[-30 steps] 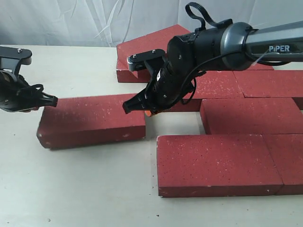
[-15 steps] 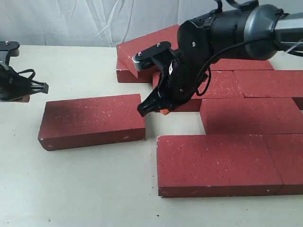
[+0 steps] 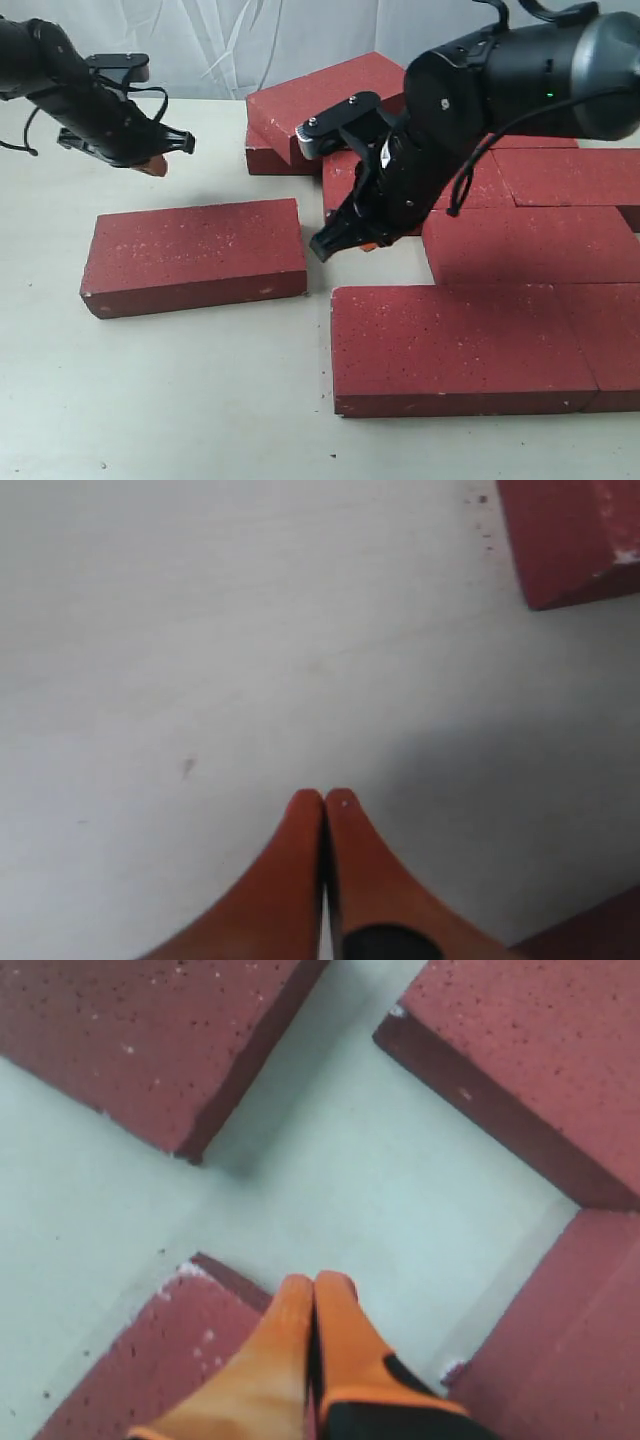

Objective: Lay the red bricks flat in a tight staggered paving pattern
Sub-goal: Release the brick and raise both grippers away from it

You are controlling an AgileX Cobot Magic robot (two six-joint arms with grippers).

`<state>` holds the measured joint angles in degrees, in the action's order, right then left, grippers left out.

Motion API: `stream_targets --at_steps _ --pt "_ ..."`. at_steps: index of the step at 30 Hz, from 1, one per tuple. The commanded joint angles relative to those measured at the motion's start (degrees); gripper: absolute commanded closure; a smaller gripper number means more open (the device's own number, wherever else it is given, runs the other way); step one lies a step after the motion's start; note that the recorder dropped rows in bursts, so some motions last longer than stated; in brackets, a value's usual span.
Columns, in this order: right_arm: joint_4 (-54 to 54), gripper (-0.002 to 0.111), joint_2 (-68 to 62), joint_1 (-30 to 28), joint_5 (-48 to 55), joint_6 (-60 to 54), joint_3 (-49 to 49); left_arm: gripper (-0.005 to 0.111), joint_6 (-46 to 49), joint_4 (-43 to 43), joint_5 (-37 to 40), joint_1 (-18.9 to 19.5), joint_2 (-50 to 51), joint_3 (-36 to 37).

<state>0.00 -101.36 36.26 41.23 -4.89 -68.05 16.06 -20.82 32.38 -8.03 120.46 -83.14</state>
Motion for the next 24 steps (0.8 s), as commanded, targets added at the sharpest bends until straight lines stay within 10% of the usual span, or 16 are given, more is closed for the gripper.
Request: stream_targets --at_steps 1,24 --pt "-2.71 0.109 6.72 -0.21 -0.82 -0.85 7.36 0.107 1.03 -1.90 -0.62 -2.95 1.40 -0.98" --pt "-4.34 0.109 14.94 -19.58 -1.16 -2.16 17.64 0.107 1.03 -6.79 -0.25 -12.15 3.21 -0.98"
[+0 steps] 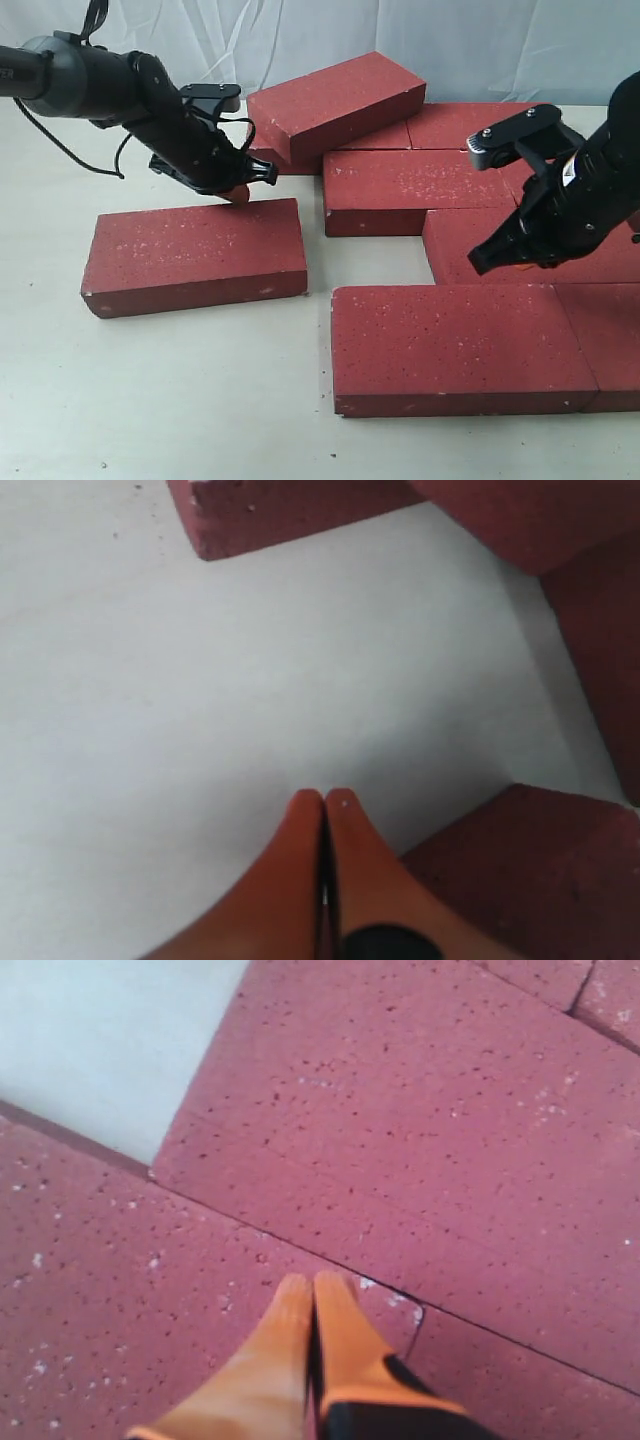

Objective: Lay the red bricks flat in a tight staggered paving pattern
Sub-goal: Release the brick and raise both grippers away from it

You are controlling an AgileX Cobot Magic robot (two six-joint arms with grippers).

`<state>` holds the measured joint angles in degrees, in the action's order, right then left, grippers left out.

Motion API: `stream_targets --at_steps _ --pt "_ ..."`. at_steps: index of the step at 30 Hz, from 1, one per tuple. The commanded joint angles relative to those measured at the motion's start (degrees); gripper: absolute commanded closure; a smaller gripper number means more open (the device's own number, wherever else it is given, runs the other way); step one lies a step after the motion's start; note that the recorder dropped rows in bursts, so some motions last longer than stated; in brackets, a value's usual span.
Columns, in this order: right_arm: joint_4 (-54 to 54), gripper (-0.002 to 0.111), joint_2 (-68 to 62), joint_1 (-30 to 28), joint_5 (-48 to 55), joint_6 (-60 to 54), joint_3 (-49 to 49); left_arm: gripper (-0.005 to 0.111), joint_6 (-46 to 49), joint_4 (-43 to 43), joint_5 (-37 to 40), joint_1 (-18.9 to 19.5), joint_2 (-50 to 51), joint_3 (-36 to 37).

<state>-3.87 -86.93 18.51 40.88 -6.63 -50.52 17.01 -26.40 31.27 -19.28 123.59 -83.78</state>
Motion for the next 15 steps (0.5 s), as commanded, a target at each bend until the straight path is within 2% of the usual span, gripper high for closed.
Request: stream_targets --at_steps 1,11,15 --pt "-0.47 0.109 0.51 -1.83 -0.80 -0.42 0.11 0.107 0.09 -1.19 1.16 -1.01 0.08 -0.34" --pt "0.10 0.109 0.51 -1.84 -2.16 -0.42 0.11 0.107 0.09 -1.58 3.42 -2.23 0.08 -0.34" --pt "0.27 0.109 0.51 -1.84 -2.56 -0.42 0.11 0.107 0.09 -1.45 3.13 -1.45 -0.87 -0.34"
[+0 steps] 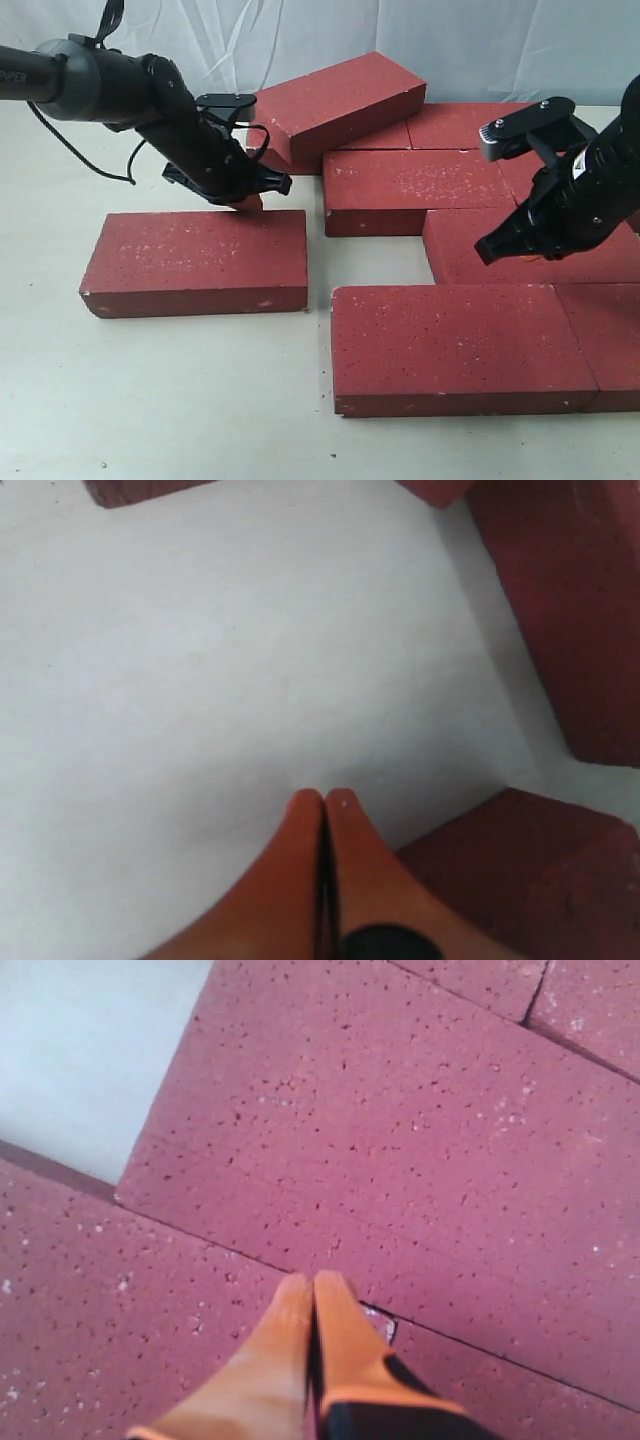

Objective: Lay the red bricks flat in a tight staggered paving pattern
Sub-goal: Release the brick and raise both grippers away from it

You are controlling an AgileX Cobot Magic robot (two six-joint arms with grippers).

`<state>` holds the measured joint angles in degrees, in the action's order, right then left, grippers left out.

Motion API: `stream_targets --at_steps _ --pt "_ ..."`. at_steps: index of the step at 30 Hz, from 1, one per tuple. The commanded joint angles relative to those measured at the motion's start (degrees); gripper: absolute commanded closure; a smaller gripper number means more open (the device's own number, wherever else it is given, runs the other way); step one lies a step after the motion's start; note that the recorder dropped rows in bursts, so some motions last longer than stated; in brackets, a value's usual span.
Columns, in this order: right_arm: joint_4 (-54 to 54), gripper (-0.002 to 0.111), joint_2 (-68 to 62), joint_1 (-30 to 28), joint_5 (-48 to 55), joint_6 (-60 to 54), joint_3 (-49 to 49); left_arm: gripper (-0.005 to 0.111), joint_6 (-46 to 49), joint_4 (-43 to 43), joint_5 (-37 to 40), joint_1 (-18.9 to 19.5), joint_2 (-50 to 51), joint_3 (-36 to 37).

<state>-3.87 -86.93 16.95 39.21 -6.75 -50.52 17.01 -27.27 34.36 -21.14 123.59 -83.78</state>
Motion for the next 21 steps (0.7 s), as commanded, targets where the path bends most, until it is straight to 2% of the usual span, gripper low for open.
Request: stream_targets --at_steps 1,6,9,13,17,21 --pt "0.85 0.109 0.51 -0.28 -1.08 -0.30 0.11 0.107 0.09 -0.46 0.03 0.68 -1.50 -0.34" --pt "8.34 0.109 0.40 -0.01 -5.88 -3.03 0.11 0.107 -0.49 1.86 -0.93 5.10 -8.11 -0.34" --pt "16.73 0.109 0.30 2.46 -8.12 -8.51 0.11 0.107 -0.49 2.80 0.65 10.01 -12.76 1.29" --pt "27.96 0.109 -1.65 8.71 -11.69 -18.47 -1.62 0.107 -0.49 3.31 2.49 17.99 -18.70 9.21" --pt "28.98 0.109 -9.35 13.82 -10.39 -19.60 -11.80 0.107 -1.12 5.70 2.80 24.70 -22.92 19.49" --pt "27.55 0.109 -19.23 15.07 1.41 -17.65 -25.80 0.107 -1.44 4.63 1.21 27.35 -23.30 26.62"
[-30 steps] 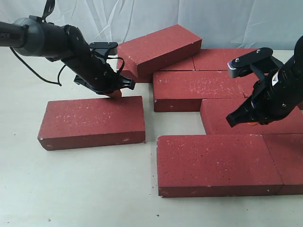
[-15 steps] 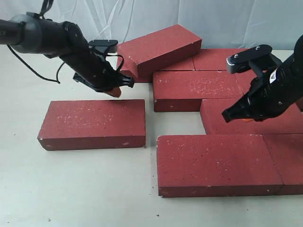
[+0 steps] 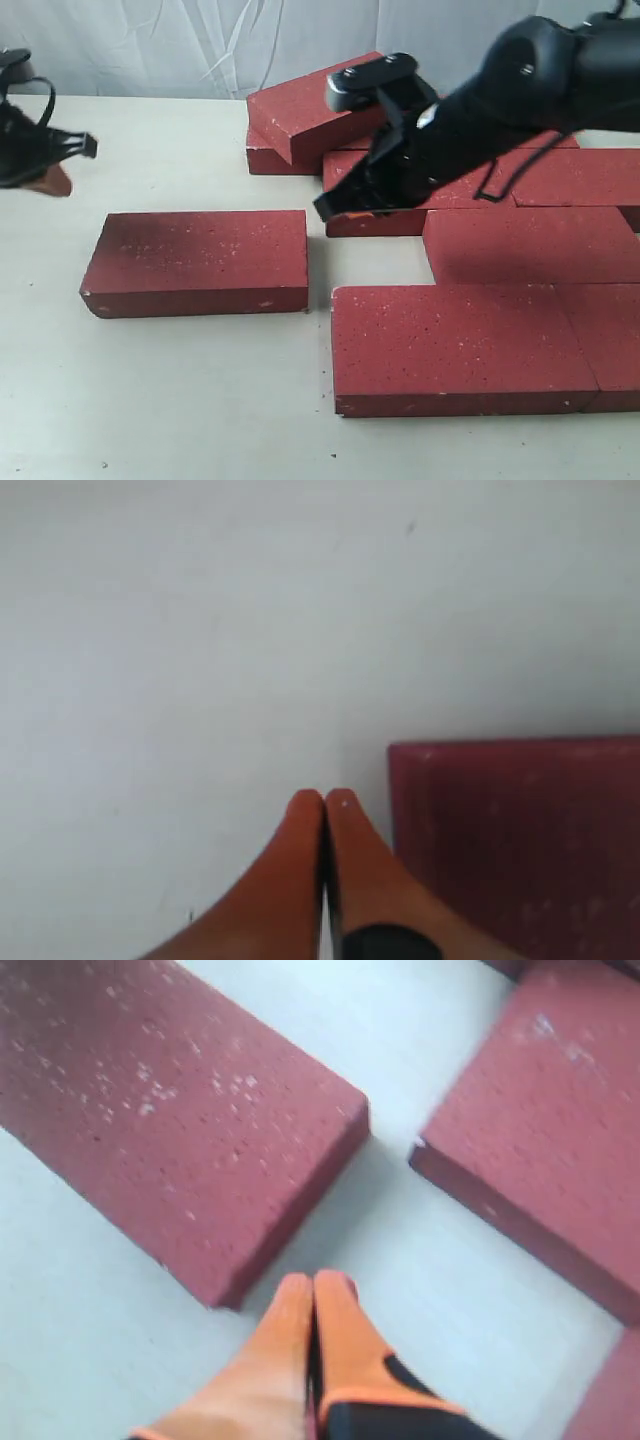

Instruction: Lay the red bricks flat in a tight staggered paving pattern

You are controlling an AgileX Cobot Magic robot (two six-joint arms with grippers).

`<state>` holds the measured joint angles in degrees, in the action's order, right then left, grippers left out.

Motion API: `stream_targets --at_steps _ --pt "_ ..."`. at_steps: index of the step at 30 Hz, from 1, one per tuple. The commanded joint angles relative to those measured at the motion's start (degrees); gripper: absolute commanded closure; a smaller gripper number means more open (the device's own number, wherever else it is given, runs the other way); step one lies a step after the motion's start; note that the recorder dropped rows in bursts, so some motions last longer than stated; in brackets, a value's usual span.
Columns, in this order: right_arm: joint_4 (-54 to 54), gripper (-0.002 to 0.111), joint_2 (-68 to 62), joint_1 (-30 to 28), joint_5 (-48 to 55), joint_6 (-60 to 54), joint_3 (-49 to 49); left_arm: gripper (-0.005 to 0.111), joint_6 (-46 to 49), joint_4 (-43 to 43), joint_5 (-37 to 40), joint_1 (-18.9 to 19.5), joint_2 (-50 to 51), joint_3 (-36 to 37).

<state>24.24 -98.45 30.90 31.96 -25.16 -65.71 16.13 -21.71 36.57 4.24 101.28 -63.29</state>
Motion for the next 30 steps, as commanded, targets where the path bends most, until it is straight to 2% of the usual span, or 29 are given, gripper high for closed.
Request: stream_targets --at_steps 1,5,14,16,22,30 --pt "-0.88 0.109 -9.05 1.11 10.40 0.76 -12.04 0.107 -0.56 -1.33 -2.53 1.85 -0.98 7.48" --pt "-3.70 0.109 -12.47 1.11 9.20 3.51 -13.48 0.107 -0.47 -2.03 -7.24 0.71 -0.88 9.40" --pt "-8.69 0.109 -16.91 1.11 8.23 5.98 -13.48 0.107 8.33 -12.90 -7.94 -0.66 3.46 9.52" --pt "-8.57 0.109 -17.79 1.11 6.95 6.80 -13.48 0.107 9.95 -14.74 -8.94 -2.74 4.08 9.55" --pt "-9.85 0.109 -19.47 1.11 6.93 6.91 -13.48 0.107 9.95 -15.92 -9.88 -6.10 4.20 9.55" --pt "-13.85 0.109 -19.47 1.11 7.05 8.76 -13.48 0.107 10.07 -16.37 -9.88 -6.21 4.31 9.55"
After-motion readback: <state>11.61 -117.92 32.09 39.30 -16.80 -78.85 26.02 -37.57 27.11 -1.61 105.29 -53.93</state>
